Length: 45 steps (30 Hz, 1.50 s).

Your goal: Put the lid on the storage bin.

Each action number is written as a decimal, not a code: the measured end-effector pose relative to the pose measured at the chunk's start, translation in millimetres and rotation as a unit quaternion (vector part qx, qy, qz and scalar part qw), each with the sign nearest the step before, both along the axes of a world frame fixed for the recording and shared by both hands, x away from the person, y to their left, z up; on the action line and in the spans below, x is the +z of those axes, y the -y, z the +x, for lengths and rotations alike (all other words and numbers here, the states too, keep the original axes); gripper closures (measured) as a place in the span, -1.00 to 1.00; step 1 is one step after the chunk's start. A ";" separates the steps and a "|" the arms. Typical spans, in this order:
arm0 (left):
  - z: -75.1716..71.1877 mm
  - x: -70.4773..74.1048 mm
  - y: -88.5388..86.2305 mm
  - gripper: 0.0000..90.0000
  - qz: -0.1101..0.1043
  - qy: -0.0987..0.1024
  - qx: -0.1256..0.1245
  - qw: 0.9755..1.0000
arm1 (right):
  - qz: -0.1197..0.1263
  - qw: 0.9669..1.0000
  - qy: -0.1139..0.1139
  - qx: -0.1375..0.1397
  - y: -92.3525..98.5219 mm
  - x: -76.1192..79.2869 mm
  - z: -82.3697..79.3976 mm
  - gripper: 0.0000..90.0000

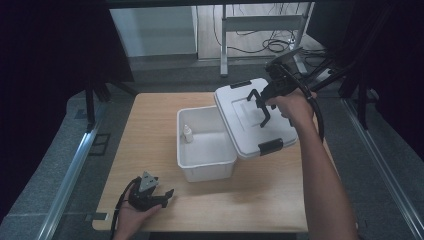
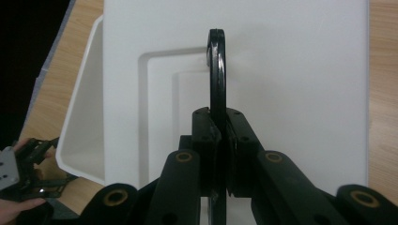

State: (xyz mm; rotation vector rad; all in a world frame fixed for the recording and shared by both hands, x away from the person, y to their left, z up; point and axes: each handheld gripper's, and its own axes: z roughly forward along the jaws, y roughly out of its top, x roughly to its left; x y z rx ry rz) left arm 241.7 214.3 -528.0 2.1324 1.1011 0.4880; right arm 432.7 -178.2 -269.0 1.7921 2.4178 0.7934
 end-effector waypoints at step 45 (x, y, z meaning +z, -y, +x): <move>-1.9 0.5 5.5 -0.43 -0.005 0.004 -0.017 1.000 | -0.012 0.998 -0.057 0.000 -94.9 -21.5 -1.0 0.88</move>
